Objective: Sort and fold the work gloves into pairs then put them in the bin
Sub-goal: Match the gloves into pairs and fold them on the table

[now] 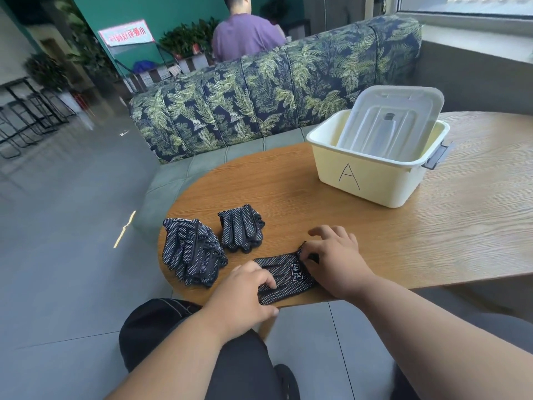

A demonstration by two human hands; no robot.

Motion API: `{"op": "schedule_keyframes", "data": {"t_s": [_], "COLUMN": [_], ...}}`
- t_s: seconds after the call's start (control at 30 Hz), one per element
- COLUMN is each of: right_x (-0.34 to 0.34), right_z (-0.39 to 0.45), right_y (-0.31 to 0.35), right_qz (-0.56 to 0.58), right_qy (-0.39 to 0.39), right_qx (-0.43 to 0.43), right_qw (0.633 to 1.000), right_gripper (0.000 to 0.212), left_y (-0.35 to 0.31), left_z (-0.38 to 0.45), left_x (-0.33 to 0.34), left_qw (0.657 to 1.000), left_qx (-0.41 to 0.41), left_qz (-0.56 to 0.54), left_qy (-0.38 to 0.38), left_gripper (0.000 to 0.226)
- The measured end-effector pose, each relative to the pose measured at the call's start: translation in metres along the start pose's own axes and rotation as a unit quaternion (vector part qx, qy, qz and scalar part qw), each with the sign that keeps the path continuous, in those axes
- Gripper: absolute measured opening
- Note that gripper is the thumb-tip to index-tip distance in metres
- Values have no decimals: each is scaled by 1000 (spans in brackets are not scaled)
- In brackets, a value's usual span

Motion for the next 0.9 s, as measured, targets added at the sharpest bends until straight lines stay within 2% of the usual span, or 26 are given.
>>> {"op": "schedule_keyframes", "data": {"t_s": [0.13,0.27,0.37,0.53,0.9], "right_x": [4,8,11,12,14], "right_z": [-5,-9,-11,-9,-11], "right_y": [2,2,1,-2,-3], "right_qz": [-18,-24,-34,-32,-26], "right_qy": [12,32,38,38,38], "right_qx": [1,14,15,24,17], "right_qw": [1000,999,999,998,999], "right_gripper": [23,53,65,70,68], "left_y": [2,5,7,10,-7], "left_z": [-4,-5,-5,-4,5], "left_x": [-2,0,1,3,-8], "left_qw": [1000,999,999,999,996], "left_qx": [12,21,25,21,-8], "left_qz": [19,24,20,0,38], "left_qy": [-16,-17,-20,-24,-77], "left_gripper": [36,38,33,16,13]}}
Point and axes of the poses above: each hand's wrist, its own z-axis towards the middle knuckle, its own x-axis out of the palm, y = z × x, the point moved 4 cm from there along z, towards the middle knuckle, and after that the axes turned 13 degrees about z, right-handed, at the moved point
